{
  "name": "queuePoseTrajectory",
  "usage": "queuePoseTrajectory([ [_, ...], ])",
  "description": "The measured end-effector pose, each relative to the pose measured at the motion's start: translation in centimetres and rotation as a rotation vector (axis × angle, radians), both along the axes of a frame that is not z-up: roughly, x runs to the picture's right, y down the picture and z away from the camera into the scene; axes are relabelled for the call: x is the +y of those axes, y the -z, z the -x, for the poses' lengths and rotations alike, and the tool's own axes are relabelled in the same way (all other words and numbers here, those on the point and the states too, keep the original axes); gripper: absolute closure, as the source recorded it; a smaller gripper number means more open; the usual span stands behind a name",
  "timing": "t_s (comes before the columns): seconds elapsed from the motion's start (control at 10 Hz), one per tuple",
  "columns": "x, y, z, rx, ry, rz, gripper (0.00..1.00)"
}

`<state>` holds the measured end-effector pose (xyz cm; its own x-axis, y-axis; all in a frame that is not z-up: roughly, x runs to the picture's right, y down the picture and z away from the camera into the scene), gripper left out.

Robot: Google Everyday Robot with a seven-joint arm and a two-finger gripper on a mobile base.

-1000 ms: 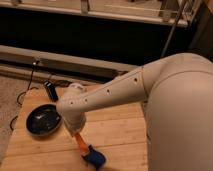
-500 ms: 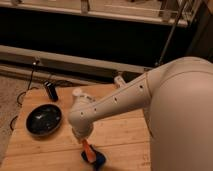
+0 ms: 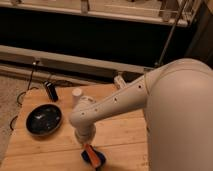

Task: Place the pepper on the white sponge

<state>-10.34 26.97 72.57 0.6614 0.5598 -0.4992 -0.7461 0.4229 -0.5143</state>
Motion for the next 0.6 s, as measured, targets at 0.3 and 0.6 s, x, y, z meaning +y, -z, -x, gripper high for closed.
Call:
queuePoseTrajectory([
  [0.3,0.8,-0.3,-0.1,-0.036,0.019,0.002,0.49],
  [0.6,1.3,-0.5,-0.1,-0.053,0.037,0.004,0.22],
])
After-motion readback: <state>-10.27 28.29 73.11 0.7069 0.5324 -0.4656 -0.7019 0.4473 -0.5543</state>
